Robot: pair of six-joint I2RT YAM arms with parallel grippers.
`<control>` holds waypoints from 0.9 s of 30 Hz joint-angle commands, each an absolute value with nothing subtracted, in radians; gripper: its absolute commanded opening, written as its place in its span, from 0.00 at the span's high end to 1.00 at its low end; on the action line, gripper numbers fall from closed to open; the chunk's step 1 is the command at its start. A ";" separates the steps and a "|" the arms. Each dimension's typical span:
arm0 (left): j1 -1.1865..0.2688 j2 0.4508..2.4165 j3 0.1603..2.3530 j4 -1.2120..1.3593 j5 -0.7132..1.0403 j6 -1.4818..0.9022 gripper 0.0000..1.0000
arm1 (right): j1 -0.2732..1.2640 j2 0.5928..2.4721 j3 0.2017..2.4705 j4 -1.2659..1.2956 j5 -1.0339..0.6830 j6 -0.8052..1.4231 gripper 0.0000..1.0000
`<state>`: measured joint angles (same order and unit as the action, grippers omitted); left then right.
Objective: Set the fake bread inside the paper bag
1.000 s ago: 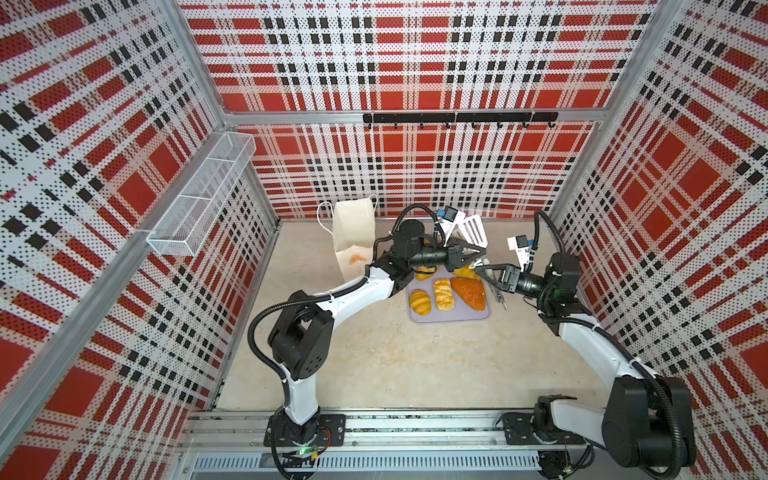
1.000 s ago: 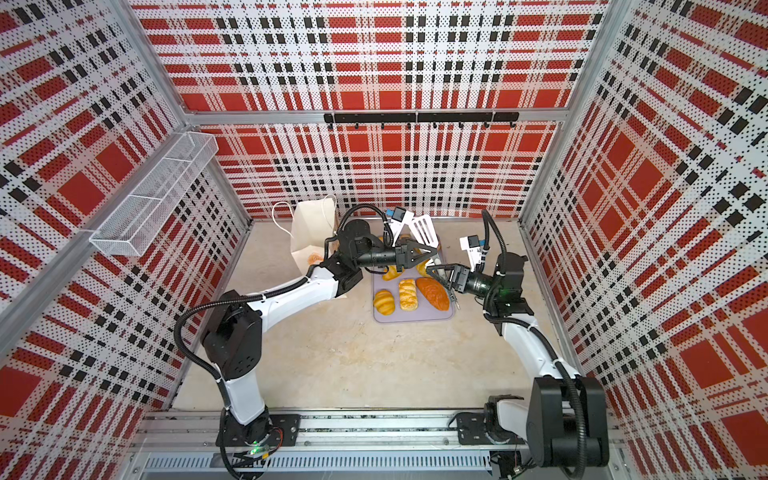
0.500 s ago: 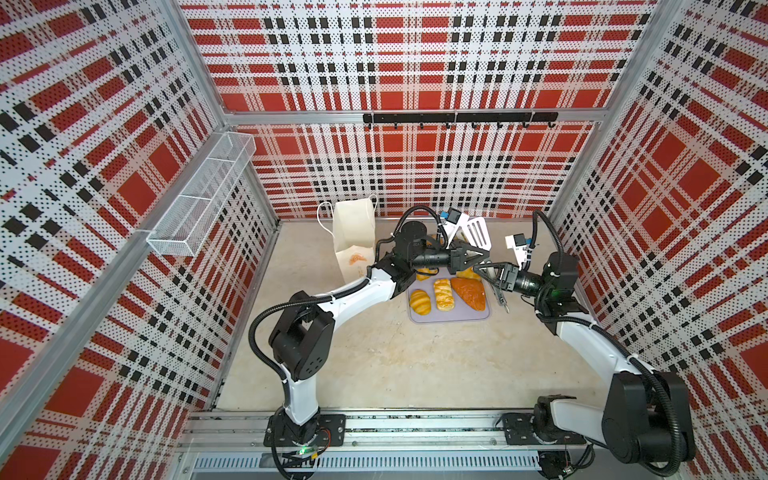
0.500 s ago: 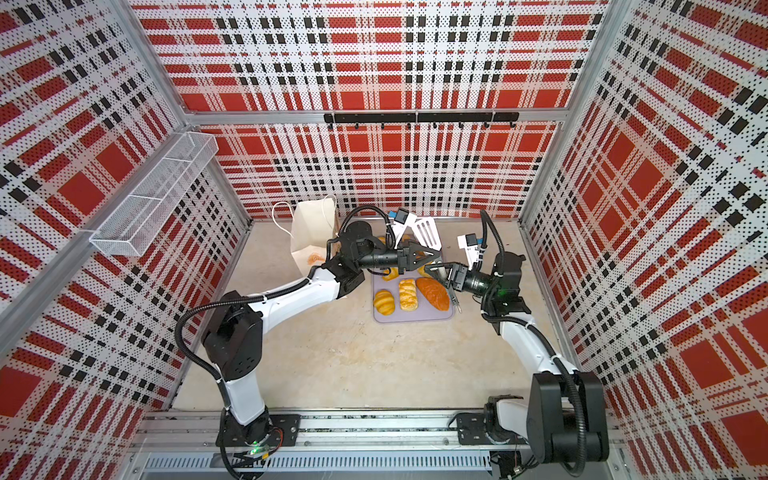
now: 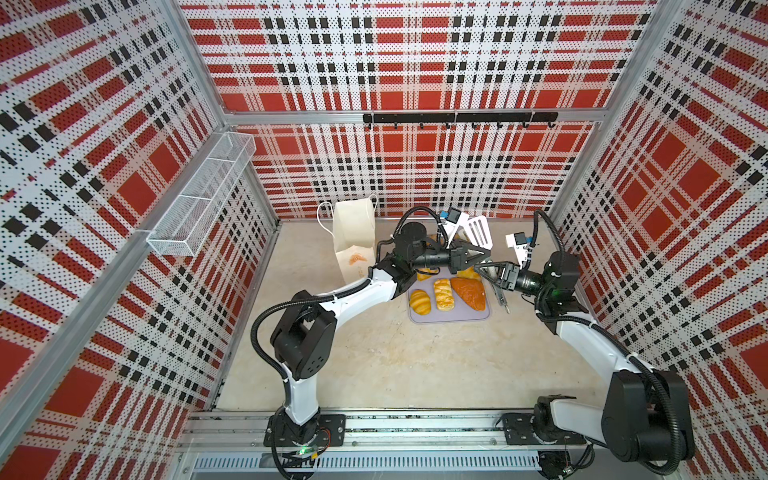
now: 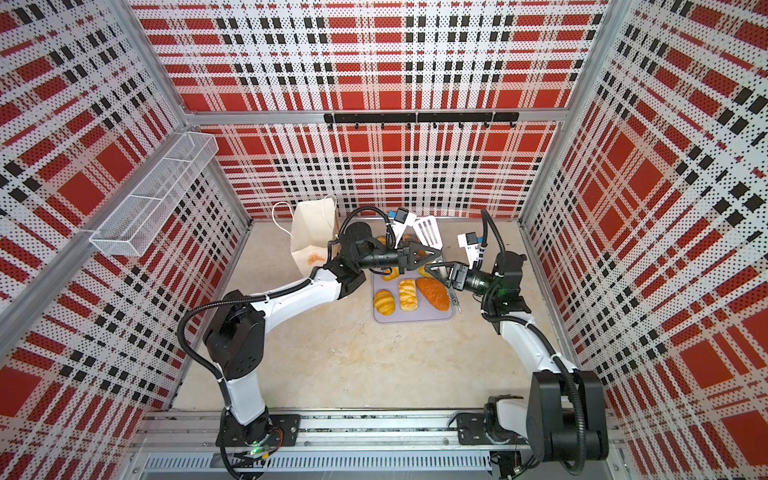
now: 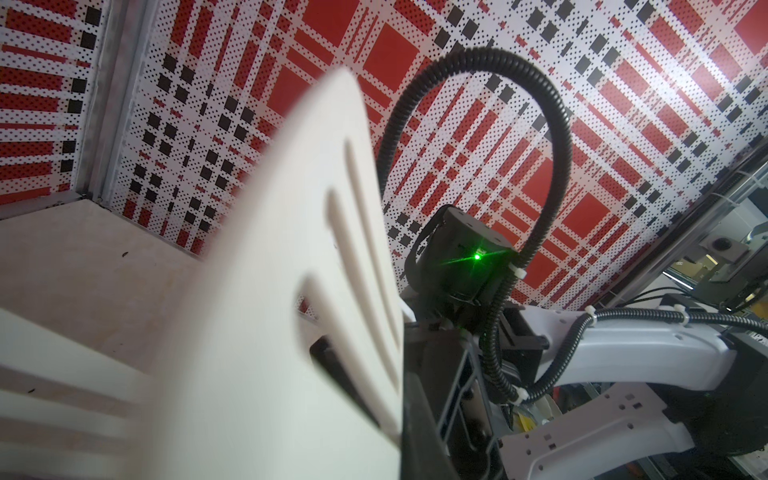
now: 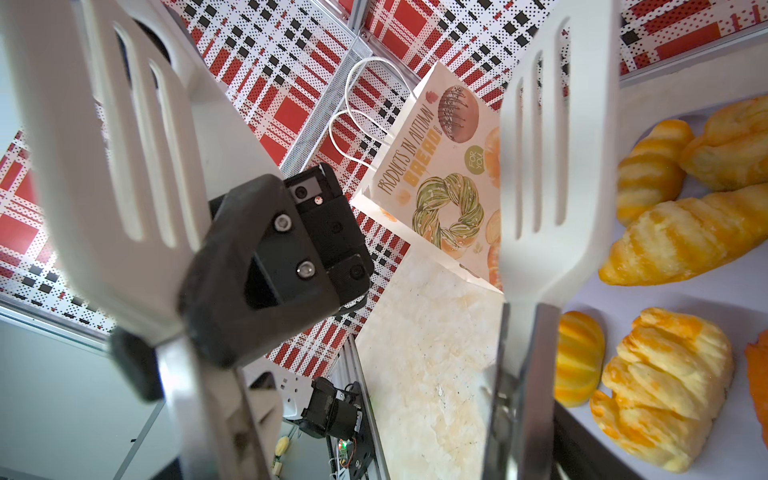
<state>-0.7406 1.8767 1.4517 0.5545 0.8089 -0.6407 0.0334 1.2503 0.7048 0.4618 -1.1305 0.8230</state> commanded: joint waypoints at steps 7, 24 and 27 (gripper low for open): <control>-0.738 1.891 1.439 0.750 0.824 -0.716 0.91 | 0.038 1.251 0.730 0.374 -1.117 0.767 0.22; -0.688 1.834 1.313 0.811 0.782 -0.762 0.56 | 0.021 1.230 0.822 0.047 -1.037 0.561 0.29; -0.674 1.811 1.272 0.809 0.774 -0.757 0.51 | 0.019 1.221 0.863 -0.083 -0.988 0.474 0.30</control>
